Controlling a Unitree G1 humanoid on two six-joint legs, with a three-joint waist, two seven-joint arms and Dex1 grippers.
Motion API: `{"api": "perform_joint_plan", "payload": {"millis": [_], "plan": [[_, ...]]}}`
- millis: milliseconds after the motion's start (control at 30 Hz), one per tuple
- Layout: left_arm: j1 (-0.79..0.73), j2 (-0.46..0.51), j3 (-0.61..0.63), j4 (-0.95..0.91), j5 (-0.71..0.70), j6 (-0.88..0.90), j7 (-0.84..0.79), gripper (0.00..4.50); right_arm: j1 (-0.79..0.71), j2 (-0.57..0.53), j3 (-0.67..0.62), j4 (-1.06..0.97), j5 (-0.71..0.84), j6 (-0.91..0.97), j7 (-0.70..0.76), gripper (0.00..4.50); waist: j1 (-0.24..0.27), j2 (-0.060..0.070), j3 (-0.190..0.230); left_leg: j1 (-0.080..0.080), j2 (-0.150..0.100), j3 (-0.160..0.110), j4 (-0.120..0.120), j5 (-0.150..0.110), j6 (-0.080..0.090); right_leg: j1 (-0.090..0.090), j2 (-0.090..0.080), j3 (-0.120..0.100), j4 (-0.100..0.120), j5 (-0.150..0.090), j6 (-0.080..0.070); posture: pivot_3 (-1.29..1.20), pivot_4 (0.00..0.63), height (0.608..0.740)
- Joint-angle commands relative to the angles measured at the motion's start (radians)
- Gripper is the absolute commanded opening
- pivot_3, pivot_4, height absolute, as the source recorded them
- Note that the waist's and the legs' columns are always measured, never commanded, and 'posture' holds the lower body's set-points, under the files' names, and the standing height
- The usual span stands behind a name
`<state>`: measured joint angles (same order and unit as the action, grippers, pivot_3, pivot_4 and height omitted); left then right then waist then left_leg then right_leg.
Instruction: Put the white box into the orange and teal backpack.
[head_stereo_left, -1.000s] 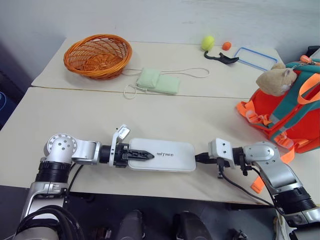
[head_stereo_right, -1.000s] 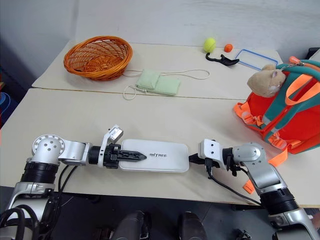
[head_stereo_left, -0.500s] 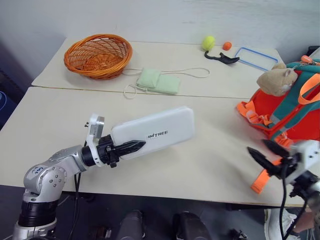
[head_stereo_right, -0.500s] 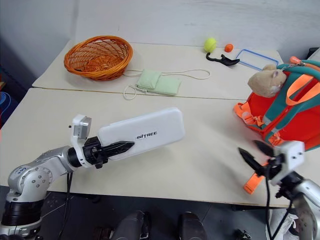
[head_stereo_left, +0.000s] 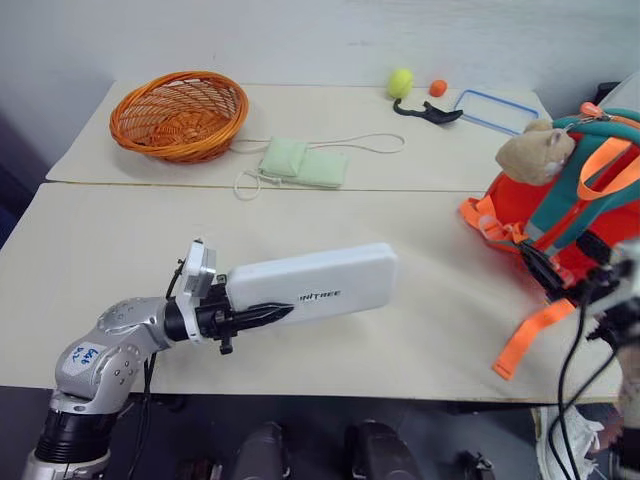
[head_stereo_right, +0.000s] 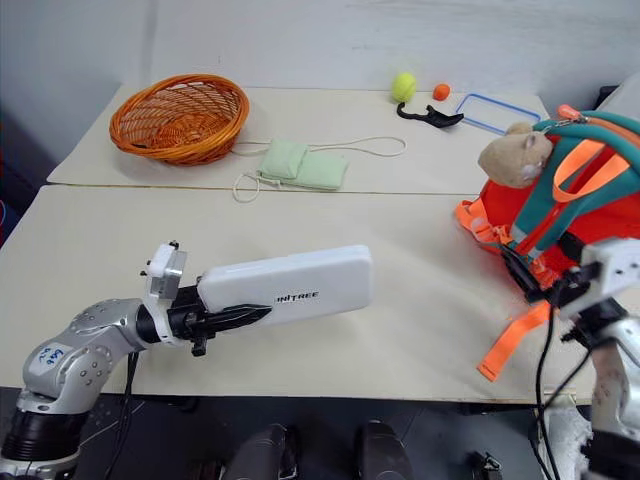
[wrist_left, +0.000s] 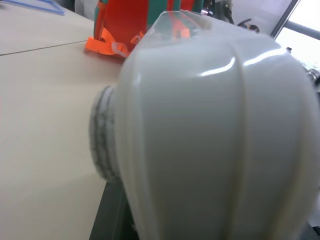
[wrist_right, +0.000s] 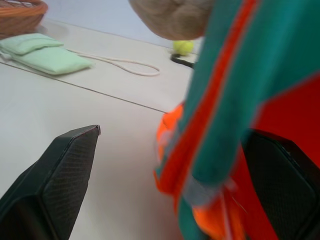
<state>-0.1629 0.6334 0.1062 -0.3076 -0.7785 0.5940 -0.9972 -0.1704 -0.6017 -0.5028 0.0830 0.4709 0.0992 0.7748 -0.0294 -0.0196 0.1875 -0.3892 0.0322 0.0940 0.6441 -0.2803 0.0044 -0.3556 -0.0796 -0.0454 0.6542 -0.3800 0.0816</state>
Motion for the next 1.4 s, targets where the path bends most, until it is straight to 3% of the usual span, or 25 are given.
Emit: {"api": "perform_joint_plan", "payload": {"millis": [33, 133, 233, 267, 333, 467, 533, 767, 833, 933, 1133, 1400], "plan": [[0.016, -0.007, 0.045, -0.052, -0.033, -0.007, 0.021, 1.29, -0.099, -0.023, 0.047, 0.096, -0.017, -0.030, 0.023, 4.49, 0.001, 0.000, 0.000, 0.000, 0.000, 0.000, 0.000, 0.000, 0.000, 0.000, 0.000, 0.000, 0.000, 0.000, 0.000, 0.00, 0.150, 0.740], [0.012, -0.036, 0.123, -0.055, -0.129, 0.046, 0.104, 1.29, -0.162, -0.010, 0.077, 0.157, -0.028, -0.061, 0.032, 3.91, 0.004, 0.001, 0.000, -0.002, 0.000, -0.001, 0.002, 0.000, 0.001, -0.001, -0.002, -0.001, 0.001, 0.000, 0.000, 0.00, 0.150, 0.740], [0.037, -0.044, 0.179, -0.062, -0.145, 0.050, 0.151, 1.29, -0.214, 0.016, 0.116, 0.216, -0.052, -0.122, 0.043, 2.93, 0.001, 0.001, 0.000, -0.002, -0.001, -0.001, 0.003, 0.000, 0.002, 0.000, -0.002, -0.001, 0.001, 0.000, 0.000, 0.00, 0.150, 0.740], [0.051, -0.044, 0.192, -0.067, -0.148, 0.052, 0.161, 1.29, -0.229, 0.025, 0.128, 0.235, -0.057, -0.144, 0.048, 2.42, -0.001, 0.001, 0.000, -0.002, -0.001, -0.001, 0.003, 0.000, 0.002, 0.000, -0.002, -0.001, 0.001, 0.000, 0.000, 0.00, 0.150, 0.740], [0.077, -0.047, 0.212, -0.075, -0.155, 0.059, 0.180, 1.29, -0.259, 0.045, 0.147, 0.257, -0.057, -0.167, 0.060, 1.88, -0.009, 0.001, 0.000, -0.001, 0.000, 0.000, 0.002, 0.000, 0.002, 0.000, -0.001, -0.001, 0.001, 0.000, 0.000, 0.00, 0.150, 0.740], [0.135, -0.066, 0.266, -0.074, -0.199, 0.081, 0.228, 1.29, -0.312, 0.130, 0.224, 0.191, -0.022, -0.146, 0.087, 0.58, -0.022, 0.001, 0.001, -0.001, 0.001, 0.000, 0.002, 0.000, 0.001, -0.001, -0.001, -0.001, 0.002, 0.000, 0.000, 0.00, 0.150, 0.740], [0.168, -0.064, 0.279, -0.071, -0.203, 0.088, 0.226, 1.29, -0.303, 0.182, 0.287, 0.086, 0.009, -0.093, 0.100, 0.18, -0.024, 0.001, 0.000, -0.001, 0.001, -0.001, 0.002, 0.000, 0.000, -0.001, 0.000, -0.001, 0.003, 0.000, 0.000, 0.00, 0.150, 0.740], [0.212, -0.064, 0.359, 0.011, -0.192, 0.066, 0.243, 1.29, -0.247, 0.270, 0.510, -0.315, 0.158, 0.167, 0.125, 0.13, -0.025, 0.001, 0.001, -0.002, 0.002, -0.001, -0.001, 0.000, -0.001, -0.004, 0.000, -0.001, 0.004, 0.000, 0.000, 0.00, 0.150, 0.740], [0.218, -0.064, 0.371, 0.029, -0.175, 0.059, 0.256, 1.29, -0.224, 0.239, 0.549, -0.446, 0.261, 0.294, 0.138, 0.13, -0.021, 0.001, 0.001, -0.002, 0.001, -0.001, 0.000, 0.000, -0.001, -0.004, -0.001, -0.001, 0.004, 0.000, 0.000, 0.00, 0.150, 0.740], [0.221, -0.065, 0.394, 0.052, -0.177, 0.053, 0.261, 1.29, -0.176, 0.107, 0.539, -0.577, 0.423, 0.475, 0.200, 0.13, -0.005, 0.000, 0.001, -0.003, 0.000, -0.003, 0.000, -0.003, 0.001, -0.003, -0.003, -0.001, 0.002, 0.000, 0.000, 0.00, 0.150, 0.740], [0.272, -0.077, 0.484, -0.012, -0.231, 0.020, 0.248, 1.29, -0.163, -0.143, 0.444, -0.490, 0.456, 0.568, 0.344, 0.13, 0.000, -0.001, 0.001, -0.004, -0.003, -0.002, 0.003, -0.009, 0.008, -0.001, -0.007, -0.001, -0.003, 0.000, 0.000, 0.00, 0.150, 0.740], [0.236, -0.025, 0.548, -0.166, -0.325, 0.014, 0.286, 1.29, -0.243, -0.139, 0.450, -0.364, 0.335, 0.483, 0.359, 0.13, 0.001, -0.002, 0.001, -0.004, -0.002, -0.002, 0.002, -0.007, 0.006, -0.001, -0.007, -0.004, -0.003, 0.000, 0.000, 0.00, 0.150, 0.740]]}}
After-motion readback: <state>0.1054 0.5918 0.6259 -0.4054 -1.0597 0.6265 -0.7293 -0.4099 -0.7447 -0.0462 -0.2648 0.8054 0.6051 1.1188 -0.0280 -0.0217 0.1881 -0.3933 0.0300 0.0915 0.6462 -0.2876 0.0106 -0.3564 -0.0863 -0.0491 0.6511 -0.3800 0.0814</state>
